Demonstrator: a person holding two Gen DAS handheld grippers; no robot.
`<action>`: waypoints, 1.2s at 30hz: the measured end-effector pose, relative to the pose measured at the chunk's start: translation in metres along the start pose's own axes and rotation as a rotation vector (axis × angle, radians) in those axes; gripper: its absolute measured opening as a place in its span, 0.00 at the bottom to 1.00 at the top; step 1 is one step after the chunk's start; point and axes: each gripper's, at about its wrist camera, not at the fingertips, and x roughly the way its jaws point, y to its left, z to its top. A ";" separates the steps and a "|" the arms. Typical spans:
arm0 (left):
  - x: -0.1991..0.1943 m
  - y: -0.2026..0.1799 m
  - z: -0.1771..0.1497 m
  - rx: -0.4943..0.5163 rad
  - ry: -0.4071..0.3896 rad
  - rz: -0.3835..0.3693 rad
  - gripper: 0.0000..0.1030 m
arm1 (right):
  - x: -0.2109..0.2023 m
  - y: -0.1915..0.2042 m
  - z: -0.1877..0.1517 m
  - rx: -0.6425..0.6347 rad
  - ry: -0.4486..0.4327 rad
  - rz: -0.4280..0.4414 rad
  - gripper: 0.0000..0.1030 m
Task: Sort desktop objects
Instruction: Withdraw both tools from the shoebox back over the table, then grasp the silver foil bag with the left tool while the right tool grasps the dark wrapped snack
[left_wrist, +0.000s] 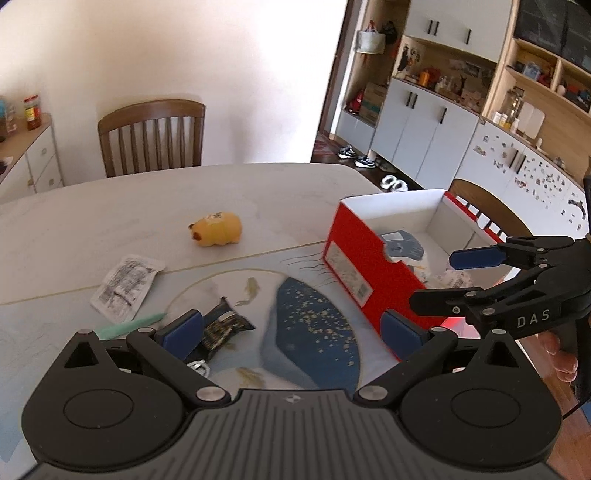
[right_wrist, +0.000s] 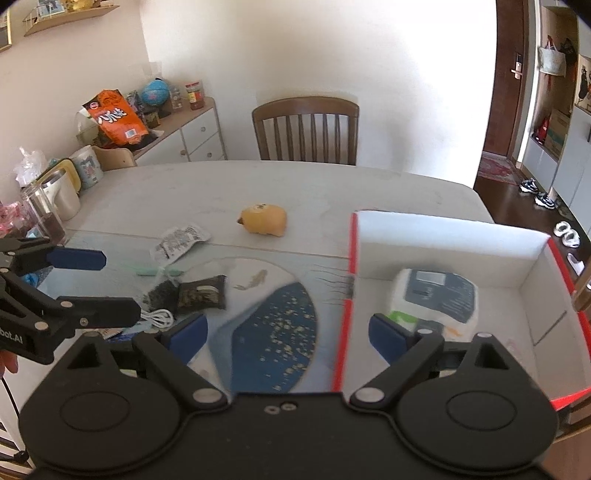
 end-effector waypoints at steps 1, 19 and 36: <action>-0.002 0.004 -0.002 -0.002 -0.001 0.007 0.99 | 0.000 0.003 0.001 0.001 -0.007 -0.002 0.97; -0.023 0.062 -0.048 -0.034 0.015 0.073 0.99 | 0.028 0.057 0.005 0.003 -0.038 0.016 0.98; -0.021 0.101 -0.074 -0.007 0.023 0.094 0.99 | 0.060 0.096 -0.003 -0.074 -0.007 0.006 0.95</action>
